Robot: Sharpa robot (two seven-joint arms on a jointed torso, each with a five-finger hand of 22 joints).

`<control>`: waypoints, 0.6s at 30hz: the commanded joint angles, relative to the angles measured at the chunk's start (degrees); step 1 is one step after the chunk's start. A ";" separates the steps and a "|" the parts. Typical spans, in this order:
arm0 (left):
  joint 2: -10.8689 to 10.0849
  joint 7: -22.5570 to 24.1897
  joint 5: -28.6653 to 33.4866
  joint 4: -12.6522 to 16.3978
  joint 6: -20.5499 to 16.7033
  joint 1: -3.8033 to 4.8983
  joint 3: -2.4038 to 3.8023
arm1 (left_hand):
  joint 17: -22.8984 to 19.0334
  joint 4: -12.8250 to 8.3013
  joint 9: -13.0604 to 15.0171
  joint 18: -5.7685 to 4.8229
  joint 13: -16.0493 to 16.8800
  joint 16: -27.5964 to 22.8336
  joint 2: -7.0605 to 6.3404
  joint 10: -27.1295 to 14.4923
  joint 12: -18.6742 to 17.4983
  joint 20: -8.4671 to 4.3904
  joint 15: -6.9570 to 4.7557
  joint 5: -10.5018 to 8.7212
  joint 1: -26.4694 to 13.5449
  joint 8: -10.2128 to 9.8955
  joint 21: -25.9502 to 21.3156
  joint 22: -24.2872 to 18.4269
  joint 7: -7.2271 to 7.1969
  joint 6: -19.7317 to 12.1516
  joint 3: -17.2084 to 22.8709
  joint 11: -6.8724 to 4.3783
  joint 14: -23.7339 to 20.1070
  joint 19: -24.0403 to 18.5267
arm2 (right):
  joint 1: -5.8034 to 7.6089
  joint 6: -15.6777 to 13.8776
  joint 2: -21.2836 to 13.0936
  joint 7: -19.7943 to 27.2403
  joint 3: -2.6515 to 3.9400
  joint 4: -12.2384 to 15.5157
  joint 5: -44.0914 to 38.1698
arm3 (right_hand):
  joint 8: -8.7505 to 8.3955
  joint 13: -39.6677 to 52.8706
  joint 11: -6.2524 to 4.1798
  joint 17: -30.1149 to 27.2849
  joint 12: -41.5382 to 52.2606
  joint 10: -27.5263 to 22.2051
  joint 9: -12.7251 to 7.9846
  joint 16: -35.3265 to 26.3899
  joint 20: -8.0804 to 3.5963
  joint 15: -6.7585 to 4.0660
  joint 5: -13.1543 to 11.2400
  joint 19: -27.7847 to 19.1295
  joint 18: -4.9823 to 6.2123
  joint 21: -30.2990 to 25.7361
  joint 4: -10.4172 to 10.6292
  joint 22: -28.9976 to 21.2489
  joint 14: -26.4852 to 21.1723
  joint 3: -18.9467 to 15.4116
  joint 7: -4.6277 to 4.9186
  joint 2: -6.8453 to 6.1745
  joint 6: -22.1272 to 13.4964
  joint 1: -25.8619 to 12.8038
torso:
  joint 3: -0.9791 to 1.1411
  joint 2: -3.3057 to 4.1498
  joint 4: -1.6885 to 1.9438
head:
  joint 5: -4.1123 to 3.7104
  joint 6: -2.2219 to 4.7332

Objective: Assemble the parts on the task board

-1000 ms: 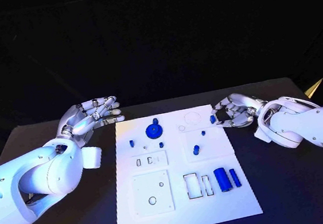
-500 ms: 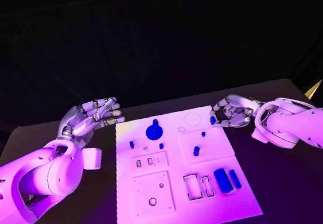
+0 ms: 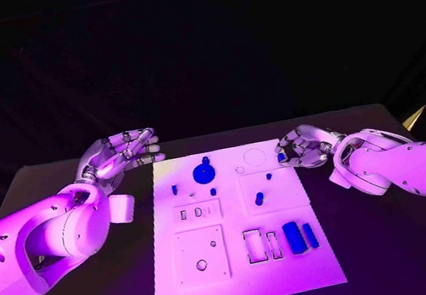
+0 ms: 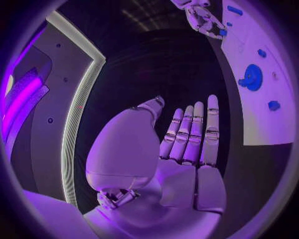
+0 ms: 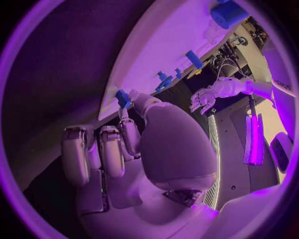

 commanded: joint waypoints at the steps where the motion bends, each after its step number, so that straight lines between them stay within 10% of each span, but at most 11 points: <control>1: 0.04 0.67 0.09 0.15 0.93 0.02 0.04 | 0.06 0.02 -0.01 0.55 -0.02 0.35 0.02 -0.15 -0.14 -0.01 0.05 -0.18 0.66 0.27 0.31 0.06 2.64 -0.17 -0.37 -0.10 -0.36 -0.36 | -0.03 1.04 0.10 -0.27 0.00 -0.18 -0.17 | 0.44 4.15 -0.06 14.20 0.33 0.55 0.09 0.22 0.01 0.01 0.09 4.26 -0.84 0.56 -0.07 12.20 5.95 0.48 0.04 0.52 0.55 -0.04 | 0.03 -0.02 -0.02 | 0.05 -0.05; 18: 0.00 0.60 0.09 0.08 0.92 0.02 0.04 | 0.06 0.02 -0.01 0.55 -0.02 0.35 0.02 -0.15 -0.14 -0.01 0.05 -0.18 0.66 0.27 0.31 0.06 2.64 -0.17 -0.37 -0.10 -0.36 -0.36 | -0.03 1.24 0.20 -0.41 0.00 -0.39 -0.26 | 0.98 4.29 -0.22 14.33 0.54 0.73 0.18 0.27 -0.08 -0.12 0.03 4.36 -0.89 0.73 -0.29 12.37 5.98 0.94 -0.17 0.40 1.37 -0.38 | 0.05 -0.01 -0.06 | 0.18 -0.02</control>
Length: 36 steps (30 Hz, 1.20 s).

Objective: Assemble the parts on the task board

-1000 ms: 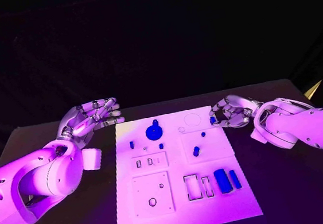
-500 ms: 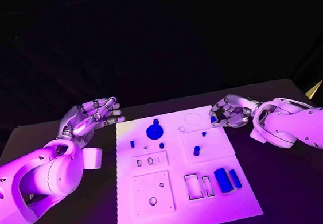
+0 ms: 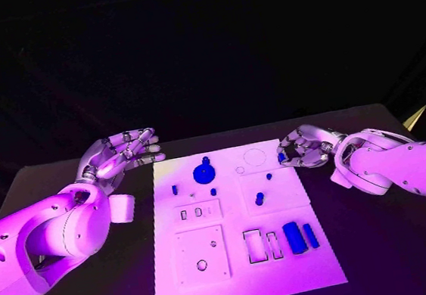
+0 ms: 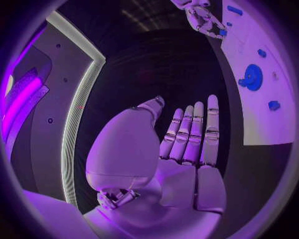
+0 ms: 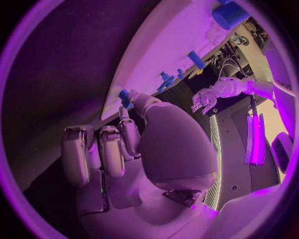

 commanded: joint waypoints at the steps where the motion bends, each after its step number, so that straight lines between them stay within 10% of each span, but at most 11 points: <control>1: 0.06 0.61 0.09 0.10 0.91 0.02 0.04 | 0.07 0.02 -0.01 0.55 -0.02 0.35 0.02 -0.15 -0.14 -0.01 0.05 -0.19 0.66 0.27 0.31 0.07 2.64 -0.17 -0.37 -0.10 -0.36 -0.37 | -0.03 1.00 0.07 0.07 0.00 0.14 -0.26 | 0.59 4.35 -0.05 14.30 0.37 0.57 0.12 0.26 -0.09 -0.14 0.03 4.38 -0.90 0.36 -0.09 12.44 5.97 0.46 -0.08 0.39 0.74 -0.43 | -0.03 0.01 0.01 | 0.06 -0.04; 36: -0.24 0.73 0.09 0.13 0.66 0.02 0.03 | 0.09 0.07 -0.02 0.55 -0.03 0.56 0.09 -0.17 -0.14 -0.01 0.05 -0.18 0.67 0.29 0.42 0.12 2.65 -0.21 -0.43 -0.09 -0.50 -0.47 | 0.05 -4.22 0.16 -0.45 0.08 1.49 -1.12 | 6.00 5.09 -2.01 14.75 1.19 1.59 2.06 0.43 -1.67 -1.85 0.10 5.44 -1.48 2.30 -2.63 14.30 6.09 4.41 -2.27 2.96 4.38 -0.77 | -0.03 0.05 -0.06 | 0.21 -0.34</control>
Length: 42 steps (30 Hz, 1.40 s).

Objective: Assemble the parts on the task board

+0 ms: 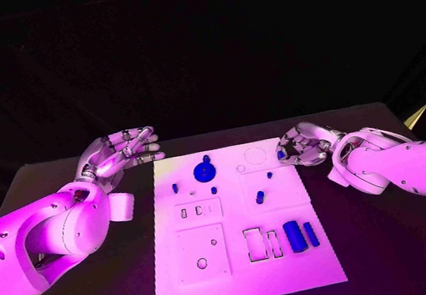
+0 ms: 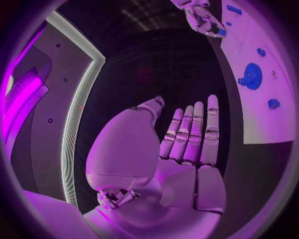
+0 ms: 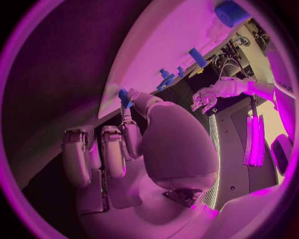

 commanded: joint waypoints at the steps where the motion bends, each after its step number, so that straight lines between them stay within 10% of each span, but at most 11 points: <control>1: -0.04 0.70 0.09 0.15 0.68 0.03 0.04 | 0.05 -0.09 -0.02 0.55 -0.03 0.20 0.09 -0.17 -0.14 -0.01 0.05 -0.18 0.67 0.29 0.20 0.05 2.65 -0.21 -0.27 -0.09 -0.50 -0.47 | 0.16 -2.34 -0.54 -0.42 0.12 1.60 -0.93 | 0.49 5.10 -0.46 14.72 0.07 0.05 0.28 0.20 -0.34 -0.40 0.38 5.63 -0.60 0.47 0.00 14.42 6.08 0.33 -0.13 1.00 0.13 -0.25 | 0.01 -0.01 -0.05 | 0.00 -0.01; 21: 0.51 0.57 0.14 -0.23 0.83 0.00 0.02 | 0.06 -0.06 -0.02 0.55 -0.03 0.31 0.11 -0.18 -0.13 0.00 0.06 -0.19 0.66 0.31 0.25 0.08 2.63 -0.22 -0.31 -0.10 -0.57 -0.51 | 2.88 -9.30 0.32 -18.20 0.32 19.36 -9.78 | 1.68 5.11 -0.64 15.09 0.01 0.57 0.75 0.35 -0.52 -0.55 0.22 5.99 -0.81 1.16 0.37 15.05 6.18 1.29 -0.33 1.56 -0.58 -2.72 | -0.15 -0.30 -0.08 | -0.10 -0.01; 42: 1.24 0.38 0.32 -0.79 0.96 -0.05 -0.03 | 0.06 -0.04 -0.03 0.55 -0.04 0.36 0.10 -0.22 -0.15 0.00 0.06 -0.19 0.65 0.30 0.28 0.10 2.63 -0.26 -0.34 -0.09 -0.60 -0.53 | -0.03 -7.47 10.60 -29.69 -0.59 23.06 -18.06 | 1.90 5.11 -0.64 14.90 -0.06 0.71 0.77 0.27 -0.60 -0.60 0.17 5.82 -0.71 0.82 0.72 14.74 6.13 0.83 -0.30 0.66 -1.18 -4.26 | -0.32 -0.47 0.04 | 3.43 -1.57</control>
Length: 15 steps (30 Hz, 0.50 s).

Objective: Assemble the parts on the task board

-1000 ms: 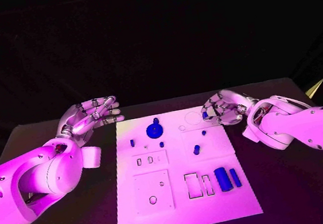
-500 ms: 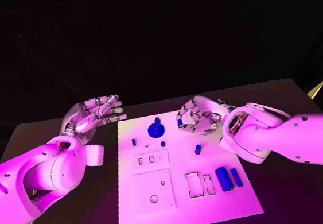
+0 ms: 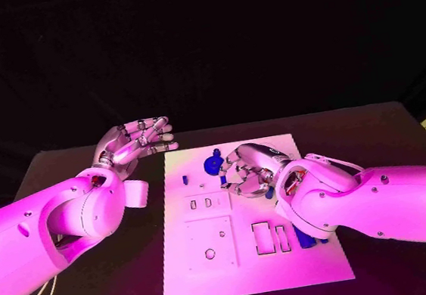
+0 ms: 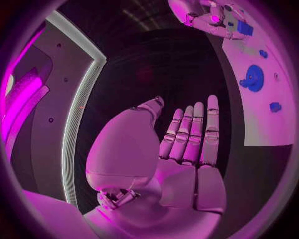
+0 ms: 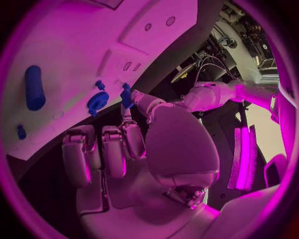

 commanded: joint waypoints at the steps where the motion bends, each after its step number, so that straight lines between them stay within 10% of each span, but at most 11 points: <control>1: 0.20 0.44 0.25 0.07 0.94 0.02 0.03 | 0.08 -0.04 -0.03 0.55 -0.04 0.37 0.10 -0.22 -0.15 0.00 -0.15 -0.19 0.65 0.30 0.28 0.05 2.63 -0.26 -0.34 -0.09 -0.40 -0.53 | -0.68 0.51 1.08 -2.51 -0.11 -0.40 -4.20 | 0.18 5.07 0.08 14.91 0.19 0.41 0.72 0.27 -0.20 -0.40 0.01 5.82 -0.72 -0.09 0.13 14.77 5.93 -0.04 -0.17 -0.11 -0.25 -0.40 | 0.04 0.08 0.11 | 0.28 -0.33; 15: 0.64 0.22 0.27 0.10 1.03 0.02 0.03 | 0.08 -0.04 -0.03 0.55 -0.04 0.37 0.10 -0.22 -0.15 0.00 -0.15 -0.19 0.65 0.30 0.28 0.05 2.63 -0.26 -0.34 -0.09 -0.40 -0.53 | -3.05 0.87 5.21 -2.19 -0.48 -3.79 -7.04 | 0.21 5.14 0.08 14.97 0.23 0.46 0.70 0.30 -0.21 -0.40 0.01 5.77 -0.69 -0.18 0.02 14.68 5.94 -0.15 -0.16 -0.49 -0.42 -0.58 | 0.08 0.07 0.08 | 0.74 -0.63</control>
